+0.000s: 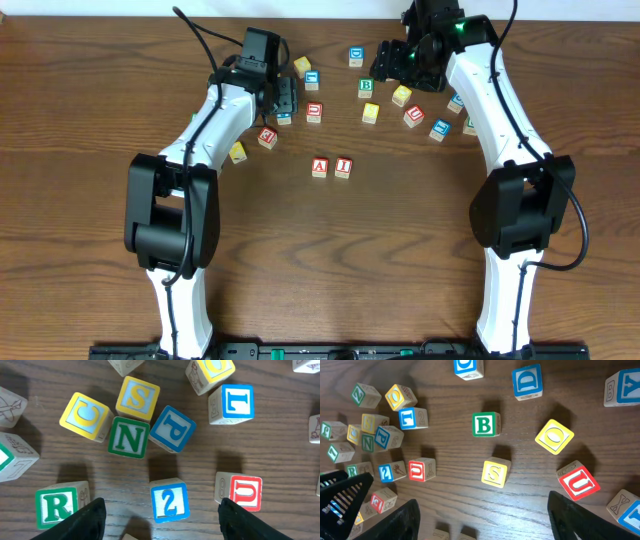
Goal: Spell out AI2
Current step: 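Move the left gripper to the blue 2 block and grasp it, then carry the blue 2 block and set it right of the I block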
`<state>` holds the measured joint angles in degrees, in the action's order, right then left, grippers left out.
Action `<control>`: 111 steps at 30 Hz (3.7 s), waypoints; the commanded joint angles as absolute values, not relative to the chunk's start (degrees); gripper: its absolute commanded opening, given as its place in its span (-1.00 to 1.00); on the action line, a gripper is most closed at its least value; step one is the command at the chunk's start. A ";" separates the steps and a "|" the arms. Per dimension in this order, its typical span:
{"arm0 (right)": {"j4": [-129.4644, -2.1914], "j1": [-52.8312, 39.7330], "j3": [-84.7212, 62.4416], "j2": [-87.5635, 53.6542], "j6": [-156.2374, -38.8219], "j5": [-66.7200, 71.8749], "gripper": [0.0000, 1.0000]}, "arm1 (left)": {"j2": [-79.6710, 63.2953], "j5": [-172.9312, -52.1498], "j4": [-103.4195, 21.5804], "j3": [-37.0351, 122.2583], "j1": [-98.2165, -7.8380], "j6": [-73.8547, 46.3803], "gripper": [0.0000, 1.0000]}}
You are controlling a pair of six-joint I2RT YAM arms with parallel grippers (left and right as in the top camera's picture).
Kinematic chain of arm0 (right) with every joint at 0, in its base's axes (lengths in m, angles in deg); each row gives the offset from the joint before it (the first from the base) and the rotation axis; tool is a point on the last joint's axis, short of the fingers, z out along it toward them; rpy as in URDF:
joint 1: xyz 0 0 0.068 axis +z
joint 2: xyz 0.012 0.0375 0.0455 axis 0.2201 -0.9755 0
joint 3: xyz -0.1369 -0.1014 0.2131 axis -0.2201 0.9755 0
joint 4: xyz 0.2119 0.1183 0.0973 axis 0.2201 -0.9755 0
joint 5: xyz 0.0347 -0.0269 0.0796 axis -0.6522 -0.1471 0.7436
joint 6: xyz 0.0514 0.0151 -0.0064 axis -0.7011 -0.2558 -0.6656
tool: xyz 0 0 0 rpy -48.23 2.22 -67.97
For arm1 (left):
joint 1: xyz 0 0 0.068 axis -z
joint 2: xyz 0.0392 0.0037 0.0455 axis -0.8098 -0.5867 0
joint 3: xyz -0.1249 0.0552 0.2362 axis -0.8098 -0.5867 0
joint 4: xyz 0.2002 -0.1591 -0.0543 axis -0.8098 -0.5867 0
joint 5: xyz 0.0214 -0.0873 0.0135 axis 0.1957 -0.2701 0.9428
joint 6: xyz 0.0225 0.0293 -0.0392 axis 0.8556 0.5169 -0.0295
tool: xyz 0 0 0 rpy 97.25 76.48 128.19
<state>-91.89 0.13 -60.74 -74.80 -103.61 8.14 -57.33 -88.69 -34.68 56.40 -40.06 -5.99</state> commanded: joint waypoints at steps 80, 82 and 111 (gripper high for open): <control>-93.75 -5.86 -61.71 -72.50 -102.64 6.48 0.64 | -60.52 -88.30 -36.54 51.84 -13.87 -15.76 -0.34; -93.75 -5.86 -61.71 -72.50 -102.64 6.48 0.64 | -60.52 -88.30 -36.25 51.84 -13.87 -15.76 -0.34; -94.41 -5.86 -61.73 -72.46 -99.17 6.46 0.96 | -38.08 -88.32 -40.21 55.18 -20.67 -12.48 0.05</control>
